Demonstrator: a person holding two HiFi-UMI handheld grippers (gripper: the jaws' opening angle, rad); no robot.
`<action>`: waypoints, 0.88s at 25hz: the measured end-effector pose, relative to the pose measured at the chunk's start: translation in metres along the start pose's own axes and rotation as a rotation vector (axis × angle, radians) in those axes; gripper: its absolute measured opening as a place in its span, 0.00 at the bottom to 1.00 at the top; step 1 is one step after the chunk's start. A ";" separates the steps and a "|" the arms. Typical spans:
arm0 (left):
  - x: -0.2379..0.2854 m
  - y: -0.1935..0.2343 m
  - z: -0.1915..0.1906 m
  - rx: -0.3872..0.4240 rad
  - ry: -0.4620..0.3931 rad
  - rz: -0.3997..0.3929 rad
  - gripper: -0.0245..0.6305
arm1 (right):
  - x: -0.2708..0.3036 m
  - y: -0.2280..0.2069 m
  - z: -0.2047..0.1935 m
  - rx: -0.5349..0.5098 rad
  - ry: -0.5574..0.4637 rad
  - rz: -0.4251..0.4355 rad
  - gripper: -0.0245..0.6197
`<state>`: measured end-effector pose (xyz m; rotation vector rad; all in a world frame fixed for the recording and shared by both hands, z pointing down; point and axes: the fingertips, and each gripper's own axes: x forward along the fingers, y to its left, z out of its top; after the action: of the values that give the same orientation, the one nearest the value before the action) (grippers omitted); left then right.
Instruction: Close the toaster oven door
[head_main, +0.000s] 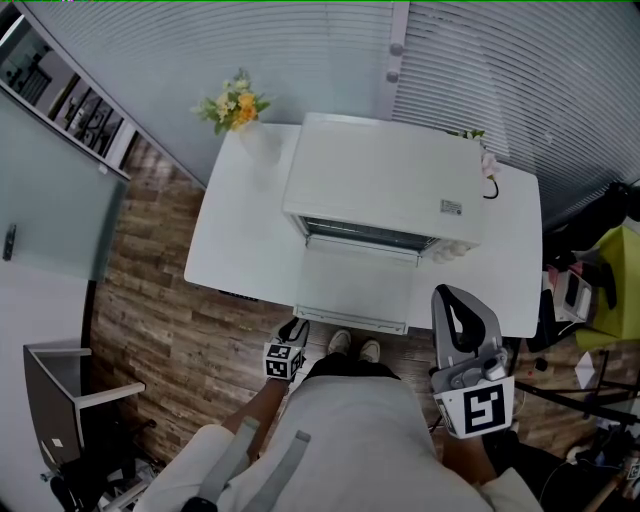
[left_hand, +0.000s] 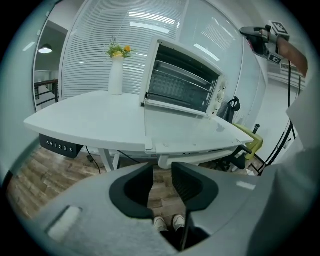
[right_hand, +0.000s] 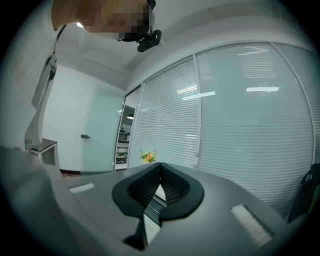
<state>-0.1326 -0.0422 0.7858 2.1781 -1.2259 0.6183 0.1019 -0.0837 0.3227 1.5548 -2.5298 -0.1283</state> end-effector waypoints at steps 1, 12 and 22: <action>0.000 0.000 0.000 -0.003 -0.002 0.001 0.22 | 0.000 0.000 0.000 0.000 0.000 0.000 0.05; 0.000 -0.005 0.012 0.004 -0.013 -0.002 0.22 | 0.004 -0.002 0.002 -0.005 -0.008 0.009 0.05; -0.006 -0.004 0.015 0.016 -0.038 0.008 0.22 | 0.008 -0.002 0.003 -0.005 -0.008 0.014 0.05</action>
<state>-0.1298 -0.0467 0.7702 2.2079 -1.2539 0.5947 0.0992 -0.0913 0.3199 1.5370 -2.5439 -0.1391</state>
